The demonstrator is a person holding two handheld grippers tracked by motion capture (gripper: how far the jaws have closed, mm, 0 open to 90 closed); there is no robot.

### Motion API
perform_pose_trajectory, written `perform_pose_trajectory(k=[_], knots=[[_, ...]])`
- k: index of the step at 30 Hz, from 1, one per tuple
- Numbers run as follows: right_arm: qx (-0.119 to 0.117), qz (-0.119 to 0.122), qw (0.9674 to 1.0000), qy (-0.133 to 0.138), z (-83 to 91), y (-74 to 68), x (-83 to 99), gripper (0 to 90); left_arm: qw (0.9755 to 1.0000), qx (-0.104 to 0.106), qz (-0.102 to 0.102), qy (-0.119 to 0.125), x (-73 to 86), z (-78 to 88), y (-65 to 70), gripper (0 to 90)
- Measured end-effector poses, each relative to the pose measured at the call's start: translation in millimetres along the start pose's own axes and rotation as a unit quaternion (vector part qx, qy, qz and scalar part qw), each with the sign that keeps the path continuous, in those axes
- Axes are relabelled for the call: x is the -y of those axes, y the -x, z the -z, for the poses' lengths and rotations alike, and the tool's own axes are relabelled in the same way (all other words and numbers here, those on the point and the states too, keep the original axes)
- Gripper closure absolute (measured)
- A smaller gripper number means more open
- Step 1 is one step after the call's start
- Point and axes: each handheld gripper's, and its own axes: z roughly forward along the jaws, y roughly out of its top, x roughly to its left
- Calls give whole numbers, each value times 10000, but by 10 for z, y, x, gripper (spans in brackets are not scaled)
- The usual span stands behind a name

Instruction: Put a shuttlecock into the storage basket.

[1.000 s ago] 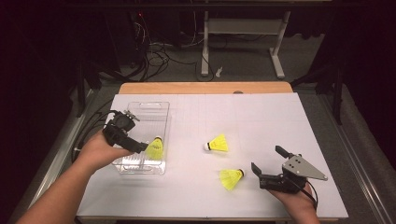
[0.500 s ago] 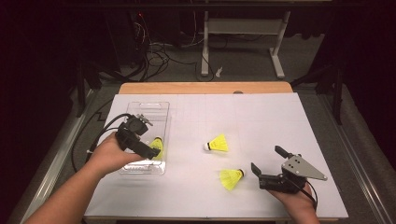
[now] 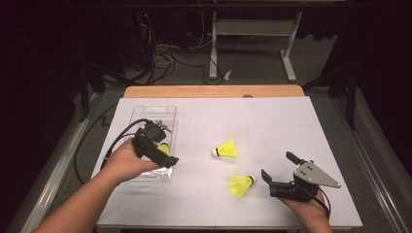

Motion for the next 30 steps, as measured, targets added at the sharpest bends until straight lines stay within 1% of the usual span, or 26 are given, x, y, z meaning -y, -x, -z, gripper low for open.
perform_pose_trajectory(k=[7, 11, 16, 30], knots=[[17, -18, 10000, -2, -2, 3, 2, 16, 9998, 62, -164, -34, -52, -19, 121, 7], [4, -7, 10000, -8, -7, -2, 1, 16, 9996, 99, -235, -81, -74, -53, 167, 7], [10, -10, 10000, -13, -7, 0, 3, 16, 9994, 190, -273, -29, -101, -99, 232, 7], [2, -22, 10000, -14, -7, 2, 5, 16, 9979, 366, -526, 9, -249, -256, 478, 7]])
